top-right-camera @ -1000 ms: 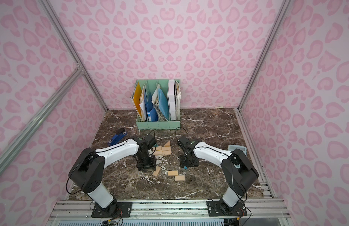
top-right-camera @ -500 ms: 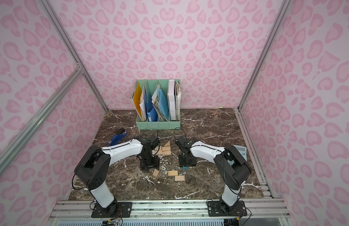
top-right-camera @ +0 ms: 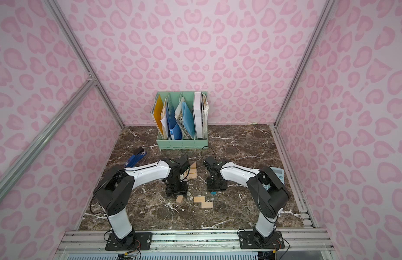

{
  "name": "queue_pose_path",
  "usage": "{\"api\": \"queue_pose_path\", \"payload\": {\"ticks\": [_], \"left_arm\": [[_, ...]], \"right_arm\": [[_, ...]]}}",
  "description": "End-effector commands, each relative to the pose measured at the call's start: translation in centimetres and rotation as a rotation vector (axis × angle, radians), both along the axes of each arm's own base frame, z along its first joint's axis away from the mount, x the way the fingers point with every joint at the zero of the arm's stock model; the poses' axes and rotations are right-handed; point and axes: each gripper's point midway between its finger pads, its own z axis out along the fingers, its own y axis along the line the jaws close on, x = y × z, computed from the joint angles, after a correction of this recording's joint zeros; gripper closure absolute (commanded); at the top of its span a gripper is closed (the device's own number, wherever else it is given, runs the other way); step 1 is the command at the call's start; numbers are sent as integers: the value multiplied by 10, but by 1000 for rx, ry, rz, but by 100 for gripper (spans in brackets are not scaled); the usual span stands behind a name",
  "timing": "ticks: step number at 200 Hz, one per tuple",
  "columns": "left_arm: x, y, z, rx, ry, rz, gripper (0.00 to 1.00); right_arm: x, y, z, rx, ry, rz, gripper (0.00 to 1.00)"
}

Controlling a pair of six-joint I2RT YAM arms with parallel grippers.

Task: Assemble a carrot with building blocks
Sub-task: Pick up the building block from the center of the board.

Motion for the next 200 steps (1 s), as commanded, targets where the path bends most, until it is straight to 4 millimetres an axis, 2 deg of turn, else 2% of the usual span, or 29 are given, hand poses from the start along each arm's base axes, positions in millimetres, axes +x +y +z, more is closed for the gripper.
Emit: {"api": "queue_pose_path", "payload": {"ticks": [1,33,53,71,113,164,200], "left_arm": [[0,1,0,10,5,-15,41],[-1,3,-4,28,14,-14,48],[-2,4,-6,33,16,-12,56],[-2,5,-6,37,13,-6,68],[-2,6,-7,50,19,-6,79],[1,11,-4,71,9,-5,81],[10,18,4,73,-11,17,82]], "right_arm": [[-1,4,-5,17,10,15,58],[0,6,-6,20,12,25,65],[2,8,-5,26,9,29,69],[2,9,-4,31,7,31,72],[4,14,0,52,-1,34,79],[9,21,2,68,-2,53,84],[13,35,6,98,2,89,88]]}}
